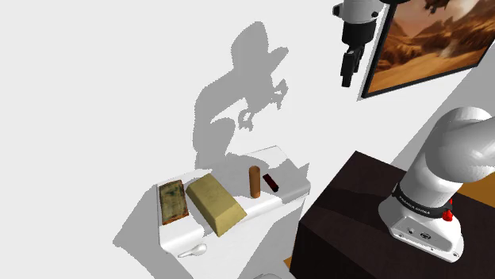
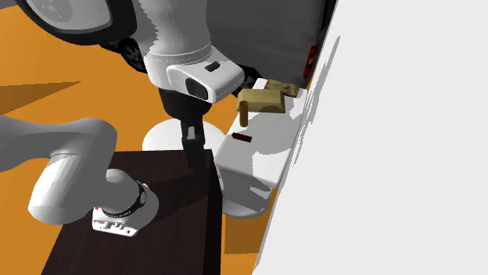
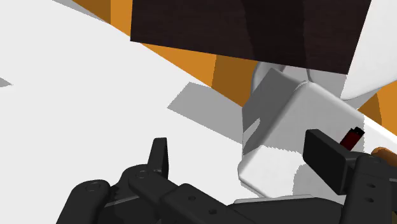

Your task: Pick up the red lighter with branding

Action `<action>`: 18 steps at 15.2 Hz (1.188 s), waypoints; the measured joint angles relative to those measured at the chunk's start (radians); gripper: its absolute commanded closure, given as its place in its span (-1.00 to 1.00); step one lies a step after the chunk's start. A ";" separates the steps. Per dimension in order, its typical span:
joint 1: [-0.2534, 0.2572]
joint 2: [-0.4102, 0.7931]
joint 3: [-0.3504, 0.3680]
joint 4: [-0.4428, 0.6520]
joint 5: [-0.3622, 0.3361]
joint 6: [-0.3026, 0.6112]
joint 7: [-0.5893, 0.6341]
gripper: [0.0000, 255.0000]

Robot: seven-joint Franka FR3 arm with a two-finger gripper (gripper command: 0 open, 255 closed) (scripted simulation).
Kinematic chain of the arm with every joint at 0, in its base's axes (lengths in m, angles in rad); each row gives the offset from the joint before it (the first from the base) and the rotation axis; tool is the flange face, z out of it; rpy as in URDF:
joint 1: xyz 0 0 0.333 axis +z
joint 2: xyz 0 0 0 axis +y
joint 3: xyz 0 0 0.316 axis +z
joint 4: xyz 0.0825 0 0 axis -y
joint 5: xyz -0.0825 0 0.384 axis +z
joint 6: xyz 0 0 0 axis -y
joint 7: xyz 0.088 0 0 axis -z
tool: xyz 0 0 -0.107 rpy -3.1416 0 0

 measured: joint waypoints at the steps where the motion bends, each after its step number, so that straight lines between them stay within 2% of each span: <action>1: 0.000 0.000 0.000 0.000 0.000 0.000 0.000 -1.00; 9: 0.023 0.021 0.109 -0.148 0.125 0.156 0.211 -1.00; 13: 0.034 0.079 0.173 -0.209 0.193 0.276 0.324 -1.00; 18: 0.049 0.198 0.265 -0.236 0.273 0.431 0.470 -1.00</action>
